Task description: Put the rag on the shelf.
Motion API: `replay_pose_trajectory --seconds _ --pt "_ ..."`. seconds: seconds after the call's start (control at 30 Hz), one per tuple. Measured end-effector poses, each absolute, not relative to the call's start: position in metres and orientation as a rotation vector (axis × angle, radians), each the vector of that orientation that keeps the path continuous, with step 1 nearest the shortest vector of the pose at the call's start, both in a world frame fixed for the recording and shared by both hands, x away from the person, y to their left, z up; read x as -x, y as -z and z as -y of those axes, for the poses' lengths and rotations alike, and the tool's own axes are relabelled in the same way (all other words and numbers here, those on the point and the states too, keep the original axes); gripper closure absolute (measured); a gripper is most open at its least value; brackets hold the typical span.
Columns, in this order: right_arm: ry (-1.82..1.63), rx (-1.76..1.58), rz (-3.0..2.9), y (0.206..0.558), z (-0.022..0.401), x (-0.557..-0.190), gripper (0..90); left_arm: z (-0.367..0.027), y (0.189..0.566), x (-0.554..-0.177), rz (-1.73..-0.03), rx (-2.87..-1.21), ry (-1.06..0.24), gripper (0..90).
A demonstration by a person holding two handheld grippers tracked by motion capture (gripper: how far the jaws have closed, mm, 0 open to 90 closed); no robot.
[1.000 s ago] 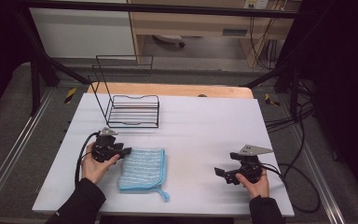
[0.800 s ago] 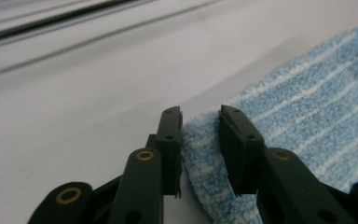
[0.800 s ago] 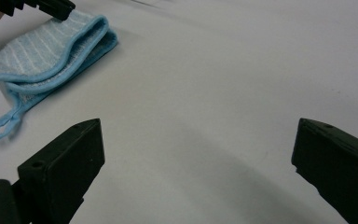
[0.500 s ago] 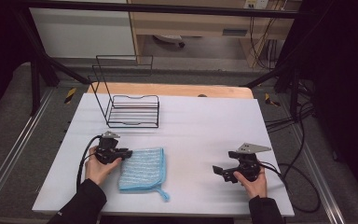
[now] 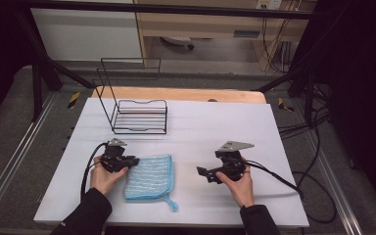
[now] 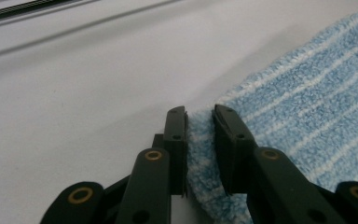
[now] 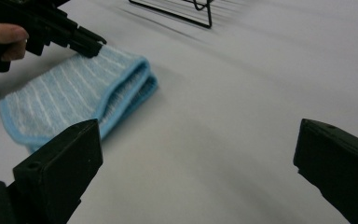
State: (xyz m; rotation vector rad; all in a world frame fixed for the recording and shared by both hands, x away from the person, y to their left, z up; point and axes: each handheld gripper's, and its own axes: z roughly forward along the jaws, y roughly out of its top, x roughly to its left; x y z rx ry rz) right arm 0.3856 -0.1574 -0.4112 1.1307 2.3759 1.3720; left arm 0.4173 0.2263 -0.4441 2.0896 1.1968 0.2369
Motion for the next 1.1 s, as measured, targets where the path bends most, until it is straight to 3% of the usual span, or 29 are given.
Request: replay_pose_trajectory --seconds 0.37,0.53,1.1 --pt "-1.358 -1.156 -2.38 0.412 0.084 -0.415 3.6 -0.226 0.444 -0.417 -1.183 -2.096 -0.243 75.1" --pt "-1.322 -1.169 -2.408 0.422 0.064 -0.426 8.8 -0.226 0.444 -0.417 -1.183 -2.097 -0.243 75.1" --pt "-1.256 -1.239 -2.531 0.449 0.035 -0.441 52.5 -0.227 0.445 -0.418 -1.165 -2.101 -0.238 75.0"
